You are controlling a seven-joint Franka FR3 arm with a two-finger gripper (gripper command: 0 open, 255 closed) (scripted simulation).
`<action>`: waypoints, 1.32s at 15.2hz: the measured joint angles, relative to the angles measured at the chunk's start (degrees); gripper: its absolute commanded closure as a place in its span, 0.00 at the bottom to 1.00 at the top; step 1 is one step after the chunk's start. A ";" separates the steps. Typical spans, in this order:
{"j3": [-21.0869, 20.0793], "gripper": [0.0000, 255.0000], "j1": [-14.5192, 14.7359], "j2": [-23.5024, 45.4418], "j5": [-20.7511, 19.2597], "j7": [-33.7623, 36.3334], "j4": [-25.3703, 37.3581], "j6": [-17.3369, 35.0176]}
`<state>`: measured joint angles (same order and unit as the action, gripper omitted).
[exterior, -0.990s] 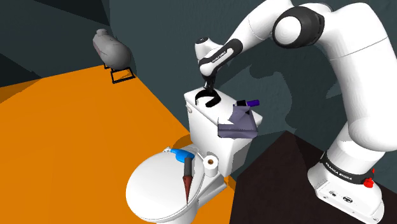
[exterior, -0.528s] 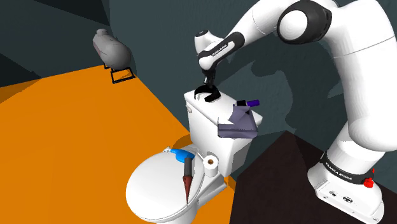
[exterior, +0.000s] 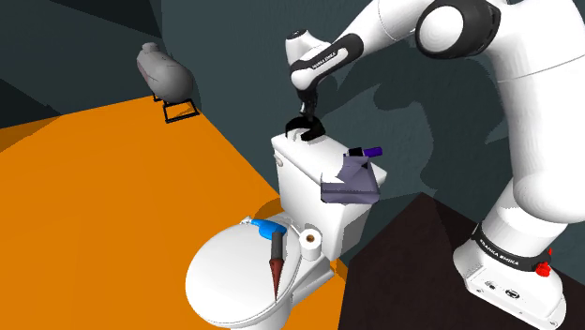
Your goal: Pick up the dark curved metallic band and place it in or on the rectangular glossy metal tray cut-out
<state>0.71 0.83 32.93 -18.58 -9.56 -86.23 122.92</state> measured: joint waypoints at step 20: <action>-0.64 1.00 0.94 -28.09 -1.58 3.54 -32.83 3.94</action>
<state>0.07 1.77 4.83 -20.16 -6.02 -119.07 126.86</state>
